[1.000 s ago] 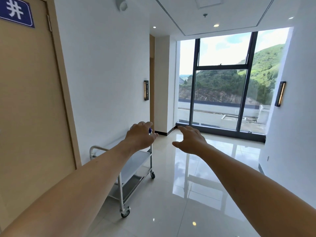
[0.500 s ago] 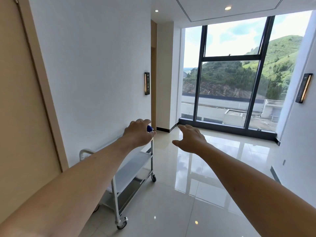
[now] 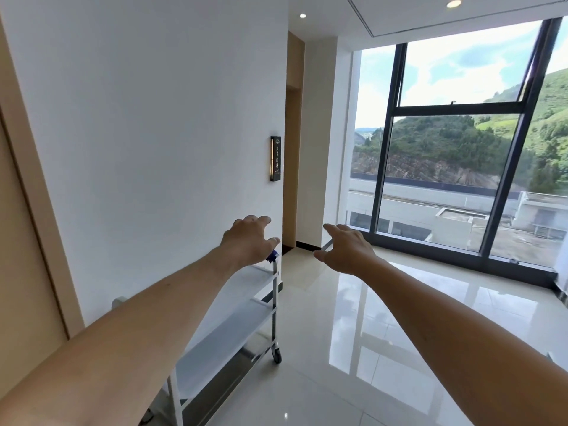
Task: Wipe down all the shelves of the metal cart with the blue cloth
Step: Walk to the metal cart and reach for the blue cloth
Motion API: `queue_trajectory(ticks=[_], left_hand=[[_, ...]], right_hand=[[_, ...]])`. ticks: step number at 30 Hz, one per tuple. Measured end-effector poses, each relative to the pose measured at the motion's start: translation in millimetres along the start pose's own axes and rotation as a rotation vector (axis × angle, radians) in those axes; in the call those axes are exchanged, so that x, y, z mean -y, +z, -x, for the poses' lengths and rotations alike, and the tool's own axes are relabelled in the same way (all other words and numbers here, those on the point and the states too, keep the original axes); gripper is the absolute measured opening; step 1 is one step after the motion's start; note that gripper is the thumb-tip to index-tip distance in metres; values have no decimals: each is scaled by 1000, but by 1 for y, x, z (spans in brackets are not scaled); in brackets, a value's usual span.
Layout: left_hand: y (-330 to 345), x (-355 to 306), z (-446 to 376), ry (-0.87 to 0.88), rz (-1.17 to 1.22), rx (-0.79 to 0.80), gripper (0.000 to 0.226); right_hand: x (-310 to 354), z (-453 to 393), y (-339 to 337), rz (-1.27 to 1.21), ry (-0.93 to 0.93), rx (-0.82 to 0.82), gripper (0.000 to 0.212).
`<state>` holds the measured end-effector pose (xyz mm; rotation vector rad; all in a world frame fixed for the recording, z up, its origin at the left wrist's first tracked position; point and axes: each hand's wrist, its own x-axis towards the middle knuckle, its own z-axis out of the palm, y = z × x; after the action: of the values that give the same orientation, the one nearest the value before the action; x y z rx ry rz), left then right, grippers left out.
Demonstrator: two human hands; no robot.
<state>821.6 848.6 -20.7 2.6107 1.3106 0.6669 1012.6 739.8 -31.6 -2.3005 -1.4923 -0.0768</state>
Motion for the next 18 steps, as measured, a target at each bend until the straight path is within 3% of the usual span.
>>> queue_trajectory(ticks=[9,18], left_hand=[[61,13,-114,-6,-20,48,58],[106,75,-262,20,19,48,58]], right_hand=[[-35,-110,56,-37,11,54,71],[-23,-258,116,-35,37,58,73]])
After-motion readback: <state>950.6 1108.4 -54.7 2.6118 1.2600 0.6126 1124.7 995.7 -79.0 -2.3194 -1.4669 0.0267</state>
